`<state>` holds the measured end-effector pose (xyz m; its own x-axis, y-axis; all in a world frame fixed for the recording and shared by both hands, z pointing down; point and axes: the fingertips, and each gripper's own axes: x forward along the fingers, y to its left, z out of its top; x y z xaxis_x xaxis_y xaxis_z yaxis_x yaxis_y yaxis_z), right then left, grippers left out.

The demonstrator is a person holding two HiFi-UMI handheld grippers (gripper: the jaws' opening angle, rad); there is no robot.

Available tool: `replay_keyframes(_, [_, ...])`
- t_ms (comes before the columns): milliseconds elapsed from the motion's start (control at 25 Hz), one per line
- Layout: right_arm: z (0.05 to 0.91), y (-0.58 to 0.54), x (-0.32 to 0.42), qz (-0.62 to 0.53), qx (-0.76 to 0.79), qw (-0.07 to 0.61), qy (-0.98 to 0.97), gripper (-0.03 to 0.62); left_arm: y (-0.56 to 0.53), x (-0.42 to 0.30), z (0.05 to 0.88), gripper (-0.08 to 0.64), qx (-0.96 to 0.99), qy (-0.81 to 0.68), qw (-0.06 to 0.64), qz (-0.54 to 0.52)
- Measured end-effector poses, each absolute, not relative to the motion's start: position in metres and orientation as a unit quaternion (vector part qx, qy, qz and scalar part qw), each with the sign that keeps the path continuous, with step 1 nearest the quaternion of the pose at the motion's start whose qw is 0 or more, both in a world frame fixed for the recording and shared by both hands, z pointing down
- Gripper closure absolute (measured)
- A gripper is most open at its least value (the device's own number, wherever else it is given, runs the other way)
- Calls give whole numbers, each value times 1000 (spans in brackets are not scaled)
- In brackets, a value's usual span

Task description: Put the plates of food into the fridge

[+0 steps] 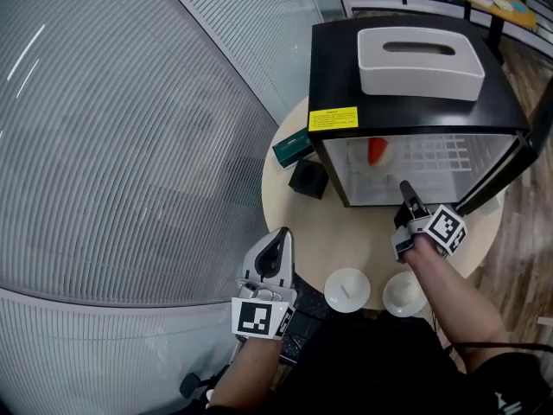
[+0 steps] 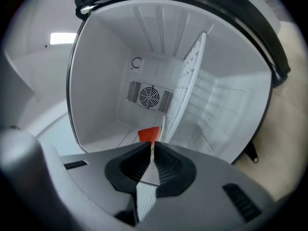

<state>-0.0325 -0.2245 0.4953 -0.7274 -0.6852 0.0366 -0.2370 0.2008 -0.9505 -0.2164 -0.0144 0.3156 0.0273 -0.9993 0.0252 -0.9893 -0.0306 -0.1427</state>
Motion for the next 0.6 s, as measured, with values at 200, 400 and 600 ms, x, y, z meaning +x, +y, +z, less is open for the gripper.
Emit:
replay_keyframes(200, [489, -209, -7, -510, -291, 173, 791, 569, -19, -188, 319, 557, -727, 685, 35, -33])
replay_keyframes(400, [491, -194, 17, -490, -309, 180, 795, 569, -19, -175, 319, 557, -746, 664, 36, -30])
replay_keyframes(600, [492, -165, 35, -478, -353, 180, 784, 569, -12, -182, 313, 557, -768, 639, 40, -26])
